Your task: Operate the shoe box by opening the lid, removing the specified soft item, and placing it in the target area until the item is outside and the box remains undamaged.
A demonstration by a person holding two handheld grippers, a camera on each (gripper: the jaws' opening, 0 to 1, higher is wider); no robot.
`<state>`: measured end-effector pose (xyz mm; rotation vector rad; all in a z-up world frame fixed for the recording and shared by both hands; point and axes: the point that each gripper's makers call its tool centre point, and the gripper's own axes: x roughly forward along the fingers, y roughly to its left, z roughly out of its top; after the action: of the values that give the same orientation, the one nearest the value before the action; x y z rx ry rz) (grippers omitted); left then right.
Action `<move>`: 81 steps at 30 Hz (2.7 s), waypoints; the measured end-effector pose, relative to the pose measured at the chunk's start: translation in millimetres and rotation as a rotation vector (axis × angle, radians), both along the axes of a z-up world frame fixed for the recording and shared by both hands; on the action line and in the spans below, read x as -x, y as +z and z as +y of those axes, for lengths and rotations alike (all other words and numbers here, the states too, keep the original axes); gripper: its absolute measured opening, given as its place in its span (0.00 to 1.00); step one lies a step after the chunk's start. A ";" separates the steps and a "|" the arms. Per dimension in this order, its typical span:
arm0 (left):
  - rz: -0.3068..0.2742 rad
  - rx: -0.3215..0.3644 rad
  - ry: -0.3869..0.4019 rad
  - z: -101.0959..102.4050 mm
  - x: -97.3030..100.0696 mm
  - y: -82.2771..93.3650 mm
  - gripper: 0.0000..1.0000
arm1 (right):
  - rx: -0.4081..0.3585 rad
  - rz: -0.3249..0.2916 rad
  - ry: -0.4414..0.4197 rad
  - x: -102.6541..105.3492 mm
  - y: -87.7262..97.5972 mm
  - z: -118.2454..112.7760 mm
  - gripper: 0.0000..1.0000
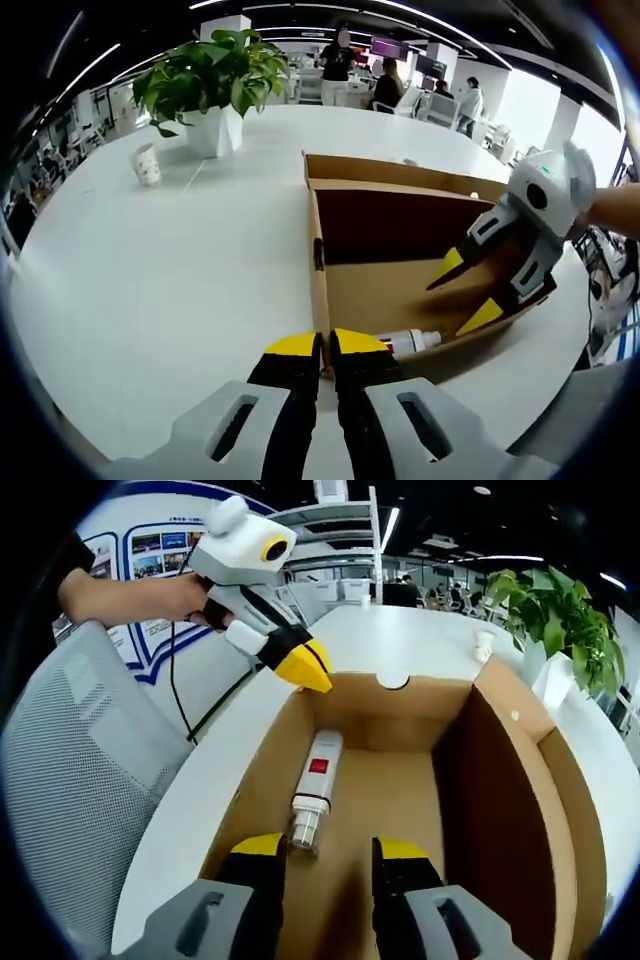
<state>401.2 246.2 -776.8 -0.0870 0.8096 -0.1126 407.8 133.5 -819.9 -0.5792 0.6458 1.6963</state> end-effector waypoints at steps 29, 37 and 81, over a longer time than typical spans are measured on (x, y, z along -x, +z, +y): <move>0.000 0.014 0.004 1.8 0.0 -0.4 0.02 | 0.048 -0.081 -0.046 -9.9 -20.9 5.8 0.19; 0.001 0.010 0.000 1.2 0.6 0.2 0.02 | 0.052 -0.118 -0.022 -4.9 -26.0 8.5 0.16; -0.116 -0.167 -0.245 -26.4 -5.8 28.2 0.20 | -0.010 -0.221 -0.193 1.8 49.3 -44.9 0.13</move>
<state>407.0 219.9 -748.6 0.1758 0.7085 -0.2781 406.0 88.5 -770.6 -0.6653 0.5166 1.4312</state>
